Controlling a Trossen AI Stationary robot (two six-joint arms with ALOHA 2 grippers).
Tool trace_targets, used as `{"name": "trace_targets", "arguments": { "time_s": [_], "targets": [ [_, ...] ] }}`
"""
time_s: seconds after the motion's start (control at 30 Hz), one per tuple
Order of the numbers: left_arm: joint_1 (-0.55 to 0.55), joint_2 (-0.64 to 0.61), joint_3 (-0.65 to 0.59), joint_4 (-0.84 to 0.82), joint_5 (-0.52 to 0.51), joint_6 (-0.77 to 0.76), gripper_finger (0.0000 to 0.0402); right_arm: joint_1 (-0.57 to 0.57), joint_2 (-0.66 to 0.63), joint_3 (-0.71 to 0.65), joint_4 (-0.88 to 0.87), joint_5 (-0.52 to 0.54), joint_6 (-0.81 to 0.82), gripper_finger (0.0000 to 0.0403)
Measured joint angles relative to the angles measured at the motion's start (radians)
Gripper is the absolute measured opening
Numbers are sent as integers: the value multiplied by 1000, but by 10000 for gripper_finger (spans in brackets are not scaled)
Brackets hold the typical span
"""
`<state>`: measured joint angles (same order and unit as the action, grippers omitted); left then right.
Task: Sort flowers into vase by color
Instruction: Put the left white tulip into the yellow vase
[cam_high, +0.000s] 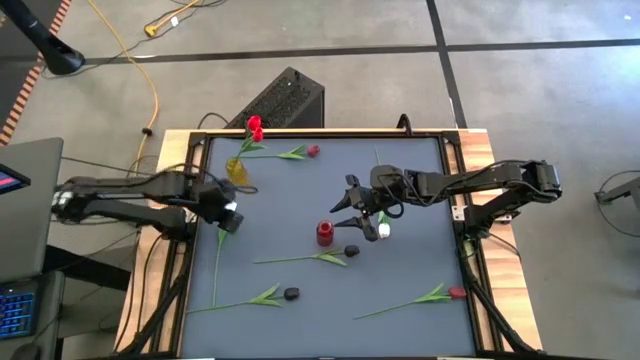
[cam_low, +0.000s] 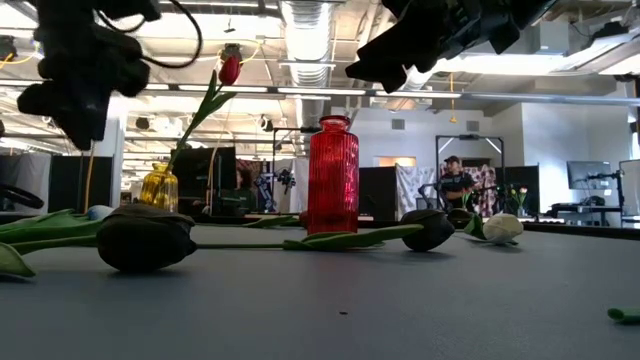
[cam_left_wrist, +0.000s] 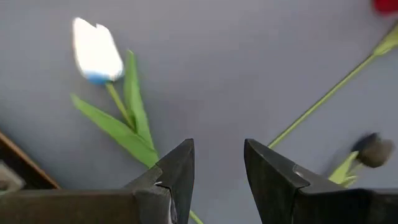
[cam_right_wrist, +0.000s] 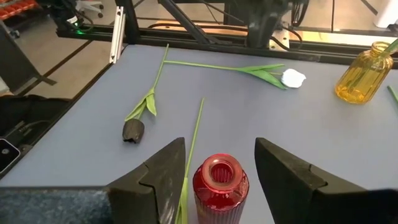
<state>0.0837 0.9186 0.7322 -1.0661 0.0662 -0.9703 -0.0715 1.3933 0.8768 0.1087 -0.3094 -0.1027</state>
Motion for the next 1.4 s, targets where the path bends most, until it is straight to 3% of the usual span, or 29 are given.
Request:
{"name": "trace_targets", "arguments": {
  "time_s": [0.27, 0.43, 0.57, 1.07, 1.4],
  "targets": [
    [-108, 240, 0, 2, 74, -63, 128, -3, 0, 0, -4, 0, -17, 218],
    [-145, 329, 0, -7, 102, -71, 128, -3, 1, 0, -5, 0, -30, 218],
    [-172, 386, -1, -85, 104, -170, 128, -3, 1, 0, -23, 0, -41, 218],
    [-247, 508, -8, -68, 65, -235, 128, -3, 2, 0, -51, 0, -67, 218],
    [-245, 491, -165, 110, 104, -283, 128, -3, 2, 0, -54, 0, -81, 218]
  ]
}}
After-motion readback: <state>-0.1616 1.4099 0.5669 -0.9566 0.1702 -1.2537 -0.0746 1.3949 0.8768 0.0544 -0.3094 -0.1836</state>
